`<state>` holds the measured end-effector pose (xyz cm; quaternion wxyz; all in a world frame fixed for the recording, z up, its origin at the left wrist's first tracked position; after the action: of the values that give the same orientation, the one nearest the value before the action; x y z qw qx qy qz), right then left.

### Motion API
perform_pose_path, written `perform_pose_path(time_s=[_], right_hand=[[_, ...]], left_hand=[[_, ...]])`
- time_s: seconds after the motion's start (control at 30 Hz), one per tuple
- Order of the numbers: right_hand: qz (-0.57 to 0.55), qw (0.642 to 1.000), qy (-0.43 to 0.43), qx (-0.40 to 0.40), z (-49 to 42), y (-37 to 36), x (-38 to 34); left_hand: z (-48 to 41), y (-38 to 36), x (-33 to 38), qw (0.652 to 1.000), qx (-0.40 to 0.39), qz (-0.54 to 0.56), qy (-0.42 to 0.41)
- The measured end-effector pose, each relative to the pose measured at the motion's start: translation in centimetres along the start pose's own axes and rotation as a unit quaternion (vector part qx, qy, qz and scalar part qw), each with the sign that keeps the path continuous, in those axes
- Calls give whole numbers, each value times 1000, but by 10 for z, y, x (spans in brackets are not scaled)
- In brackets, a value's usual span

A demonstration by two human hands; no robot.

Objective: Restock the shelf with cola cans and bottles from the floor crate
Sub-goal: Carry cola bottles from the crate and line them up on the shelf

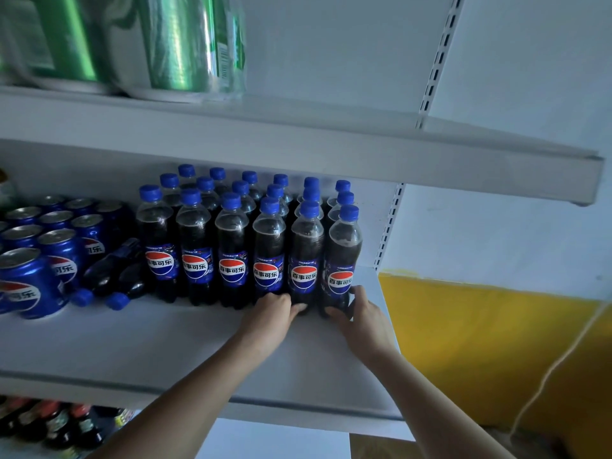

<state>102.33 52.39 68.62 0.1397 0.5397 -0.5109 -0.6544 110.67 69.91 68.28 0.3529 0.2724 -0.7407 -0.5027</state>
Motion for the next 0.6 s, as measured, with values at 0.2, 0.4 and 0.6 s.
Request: perform_pose_path(time_s=[0.2,0.4,0.6], right_hand=[[1,1000,-25,2,3,-3,1],[-10,998,-69,2,5,-10,2],[-71,992,-105,-8,19,-10,6]], left_hand=[[9,-7,-1,997,61,32,-25],[28,-15,-2,986,106,126,-30],[47,-15,-2,980,80,164,-80]])
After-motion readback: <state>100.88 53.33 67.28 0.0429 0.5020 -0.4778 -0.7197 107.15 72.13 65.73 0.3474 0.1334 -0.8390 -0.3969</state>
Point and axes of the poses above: each hand's wrist, its own z-axis away from the middle knuckle, its own y-axis out of the back of the hand, x = y × z, the point moved 5 cm from there along -z, towards the middle knuckle, and after that the axes turned 9 degrees about -y, right-handed, at the moved point
